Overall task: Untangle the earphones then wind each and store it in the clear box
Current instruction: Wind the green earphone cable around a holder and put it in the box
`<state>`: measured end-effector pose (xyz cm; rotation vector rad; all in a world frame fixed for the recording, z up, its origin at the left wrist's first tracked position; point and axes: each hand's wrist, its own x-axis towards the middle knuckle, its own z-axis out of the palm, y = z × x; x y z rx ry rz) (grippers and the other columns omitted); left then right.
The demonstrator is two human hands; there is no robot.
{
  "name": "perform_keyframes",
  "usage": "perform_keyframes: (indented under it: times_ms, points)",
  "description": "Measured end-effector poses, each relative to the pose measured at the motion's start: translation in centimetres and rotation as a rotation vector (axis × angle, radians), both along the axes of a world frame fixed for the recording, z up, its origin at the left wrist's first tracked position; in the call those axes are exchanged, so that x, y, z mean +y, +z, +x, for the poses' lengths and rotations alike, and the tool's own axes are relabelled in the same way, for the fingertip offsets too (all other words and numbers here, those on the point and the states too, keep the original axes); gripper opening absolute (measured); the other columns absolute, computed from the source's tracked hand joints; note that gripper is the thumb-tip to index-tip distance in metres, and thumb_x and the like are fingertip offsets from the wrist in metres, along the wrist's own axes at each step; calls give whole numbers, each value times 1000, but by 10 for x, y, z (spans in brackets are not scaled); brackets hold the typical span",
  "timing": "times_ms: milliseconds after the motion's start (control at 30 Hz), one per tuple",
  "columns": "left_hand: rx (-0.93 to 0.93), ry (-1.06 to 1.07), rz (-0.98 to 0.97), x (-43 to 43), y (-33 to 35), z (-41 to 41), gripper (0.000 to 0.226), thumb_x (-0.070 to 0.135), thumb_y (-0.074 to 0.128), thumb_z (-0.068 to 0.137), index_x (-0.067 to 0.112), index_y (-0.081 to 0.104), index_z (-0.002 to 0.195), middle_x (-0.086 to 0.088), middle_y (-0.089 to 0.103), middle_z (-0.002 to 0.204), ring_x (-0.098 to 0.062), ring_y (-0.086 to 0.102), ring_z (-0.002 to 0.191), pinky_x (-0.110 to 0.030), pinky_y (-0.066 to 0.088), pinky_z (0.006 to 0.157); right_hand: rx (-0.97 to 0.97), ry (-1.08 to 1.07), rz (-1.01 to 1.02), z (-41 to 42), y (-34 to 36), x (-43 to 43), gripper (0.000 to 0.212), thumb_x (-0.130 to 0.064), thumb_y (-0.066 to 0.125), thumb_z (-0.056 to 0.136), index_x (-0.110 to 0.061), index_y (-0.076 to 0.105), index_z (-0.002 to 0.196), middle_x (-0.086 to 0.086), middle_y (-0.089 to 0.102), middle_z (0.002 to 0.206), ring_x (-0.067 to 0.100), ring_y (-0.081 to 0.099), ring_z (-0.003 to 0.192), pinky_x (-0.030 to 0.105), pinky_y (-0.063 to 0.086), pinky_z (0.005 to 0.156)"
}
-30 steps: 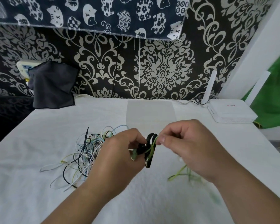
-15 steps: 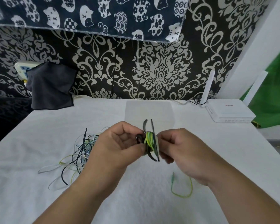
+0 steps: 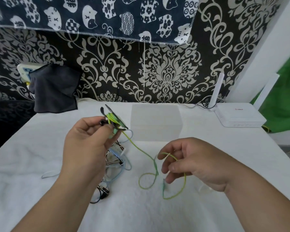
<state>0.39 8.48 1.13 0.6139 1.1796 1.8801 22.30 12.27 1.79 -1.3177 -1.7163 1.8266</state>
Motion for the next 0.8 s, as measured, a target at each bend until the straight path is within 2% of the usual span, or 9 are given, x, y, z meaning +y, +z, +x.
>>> perform_keyframes:
  times_ms: [100,233,300,367,433,533,600,667,800]
  points:
    - [-5,12,7,1,0,-4,26,-15,55,89,10,57,81,-3,70,67,-16,70,68,-33,62,73,-8,-96,-32,1,1,3,13,1,57,96,-2,70,96,11,72,78,24,68,61,27,55,60]
    - [-10,33,1,2,-1,-6,25,-15,56,89,10,57,83,-4,70,69,-18,71,70,-31,61,71,-76,-248,43,7,-2,9,24,-17,57,100,-13,77,86,3,62,69,15,49,46,25,45,50]
    - [-19,36,-1,2,-2,-7,24,-14,57,88,9,58,84,-5,70,70,-19,71,71,-30,60,70,-201,-222,127,13,-4,12,30,-21,54,102,-19,77,83,0,61,66,14,46,48,24,39,51]
    - [-12,51,1,3,-3,-8,24,-14,58,87,9,58,84,-6,69,70,-20,71,71,-31,60,71,-310,-152,180,17,-6,13,34,-24,51,103,-23,77,81,-2,61,67,14,49,56,28,41,60]
    - [-8,91,-8,4,-4,-8,23,-14,60,87,9,58,84,-7,69,73,-23,70,76,-33,61,76,-340,-127,173,20,-7,13,37,-24,48,104,-21,78,82,-1,58,68,14,52,64,29,44,69]
    - [-9,175,-37,4,-5,-10,24,-15,60,86,9,57,84,-8,68,74,-25,70,79,-36,61,83,-369,-153,185,24,-5,15,37,-21,46,104,-16,77,84,-4,52,60,13,49,61,22,39,61]
    - [-4,221,-48,4,-5,-12,24,-15,59,87,9,57,84,-8,67,76,-25,69,81,-36,61,84,-332,-256,163,28,-5,19,35,-15,45,104,-11,76,88,-5,43,52,17,42,59,27,37,63]
    - [9,259,-50,3,-4,-15,24,-14,60,87,10,57,86,-8,66,78,-22,69,81,-34,61,82,-268,-363,135,32,-5,23,29,-9,46,103,-6,73,93,-5,38,48,19,36,56,35,41,68]
    - [62,289,-51,3,-4,-15,23,-12,63,86,10,58,86,-8,61,75,-17,67,71,-33,61,82,-321,-421,211,39,-2,25,23,-5,44,102,-2,63,90,2,47,45,17,44,43,25,41,50]
